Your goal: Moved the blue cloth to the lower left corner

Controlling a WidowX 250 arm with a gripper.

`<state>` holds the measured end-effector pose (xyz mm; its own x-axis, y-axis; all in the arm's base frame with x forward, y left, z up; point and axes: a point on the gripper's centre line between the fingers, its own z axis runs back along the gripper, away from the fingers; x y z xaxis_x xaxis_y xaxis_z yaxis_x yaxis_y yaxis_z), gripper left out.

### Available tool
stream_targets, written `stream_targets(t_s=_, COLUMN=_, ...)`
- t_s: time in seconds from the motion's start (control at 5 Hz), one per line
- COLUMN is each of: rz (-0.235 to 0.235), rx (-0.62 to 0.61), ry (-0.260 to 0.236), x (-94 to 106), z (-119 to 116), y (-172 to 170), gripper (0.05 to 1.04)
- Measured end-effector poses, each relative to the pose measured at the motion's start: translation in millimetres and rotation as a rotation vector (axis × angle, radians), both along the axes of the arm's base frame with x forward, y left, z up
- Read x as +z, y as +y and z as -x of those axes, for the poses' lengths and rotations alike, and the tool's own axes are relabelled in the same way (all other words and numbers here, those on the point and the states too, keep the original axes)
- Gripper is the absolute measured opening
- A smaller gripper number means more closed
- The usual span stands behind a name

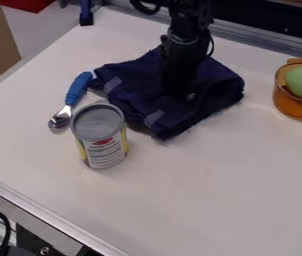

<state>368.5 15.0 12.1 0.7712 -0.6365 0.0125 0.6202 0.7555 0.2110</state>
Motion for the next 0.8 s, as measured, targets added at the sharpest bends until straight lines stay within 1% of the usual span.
stream_targets(t_s=0.2, rz=0.014, rx=-0.047, ry=-0.016, x=0.8, z=2.7, y=-2.6, gripper=0.062)
stream_targets(t_s=0.4, rz=0.046, rx=-0.059, ry=0.008, x=1.6, z=6.9, y=-10.9, gripper=0.062)
stream_targets(t_s=0.6, rz=0.056, rx=-0.105, ry=0.033, x=1.9, z=17.3, y=-30.4, gripper=0.061)
stream_targets(t_s=0.8, rz=0.07, rx=-0.127, ry=0.037, x=2.2, z=24.4, y=-41.0, gripper=0.061)
